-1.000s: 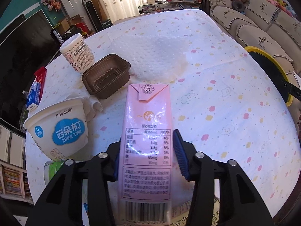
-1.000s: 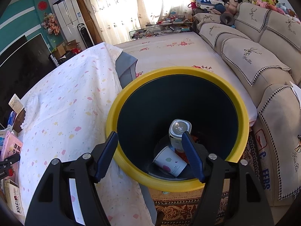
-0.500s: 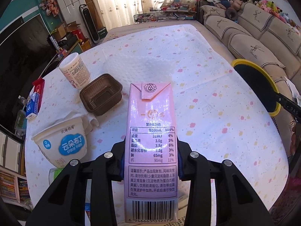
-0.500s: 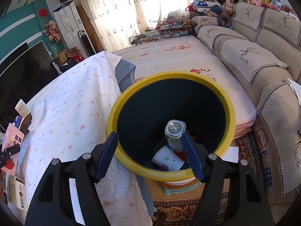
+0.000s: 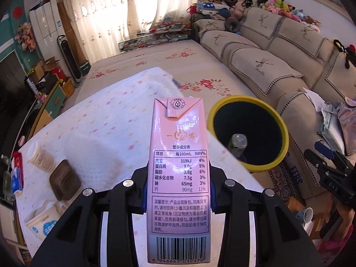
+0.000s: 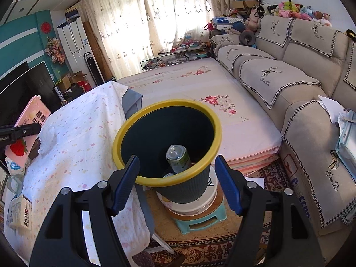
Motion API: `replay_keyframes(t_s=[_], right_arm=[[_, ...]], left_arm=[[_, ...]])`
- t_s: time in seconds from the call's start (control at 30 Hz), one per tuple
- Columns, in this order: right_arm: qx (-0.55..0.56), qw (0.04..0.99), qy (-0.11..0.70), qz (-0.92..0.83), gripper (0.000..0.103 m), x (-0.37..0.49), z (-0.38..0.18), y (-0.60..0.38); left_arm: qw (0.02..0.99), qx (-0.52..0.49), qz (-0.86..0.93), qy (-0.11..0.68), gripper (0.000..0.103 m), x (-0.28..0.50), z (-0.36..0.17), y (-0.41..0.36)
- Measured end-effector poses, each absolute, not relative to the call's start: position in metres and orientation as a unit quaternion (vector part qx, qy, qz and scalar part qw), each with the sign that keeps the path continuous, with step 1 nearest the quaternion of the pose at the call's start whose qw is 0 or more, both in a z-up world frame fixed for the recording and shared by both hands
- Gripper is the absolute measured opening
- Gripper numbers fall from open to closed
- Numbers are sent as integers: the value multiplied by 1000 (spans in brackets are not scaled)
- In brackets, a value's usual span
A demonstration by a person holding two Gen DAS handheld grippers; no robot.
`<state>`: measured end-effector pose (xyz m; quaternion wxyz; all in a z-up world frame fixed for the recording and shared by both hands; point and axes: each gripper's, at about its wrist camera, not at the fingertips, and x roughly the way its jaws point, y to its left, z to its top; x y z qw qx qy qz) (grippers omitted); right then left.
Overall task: Collect trash
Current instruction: 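Carry the milk carton over the bin and open the left gripper, then move the left gripper back above the table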
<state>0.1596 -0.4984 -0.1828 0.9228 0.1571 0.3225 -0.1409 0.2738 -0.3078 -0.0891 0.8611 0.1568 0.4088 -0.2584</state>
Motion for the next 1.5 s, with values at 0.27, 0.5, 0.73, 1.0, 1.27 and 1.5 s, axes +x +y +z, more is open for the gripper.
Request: replay_keyframes(t_s=[0.27,0.5,0.73,1.0,1.27,1.5], right_arm=[[174,916,315,-175,67,120,-182,-526],[185,911,323,-179,67,114,-191,-538],[188,907,334,-173,67,125,-199,-536],[188,908,335,-165,67,127,-200,-532],[179,912,343,-139,67,136,-204,-513],[155,918,348,-115,67,144,-197,-485]], left_arm=[[836,170,-313,418,39,289,-102,-411],[822,185,-312,439,39,323,-144,-468],[824,188,-297,445,43,348,-173,-498],[829,158,-299,445,60,336,-145,-476],[872,107,-279,388,86,275,-72,-375],[910,38,-215,352,94,232,-43,-244]])
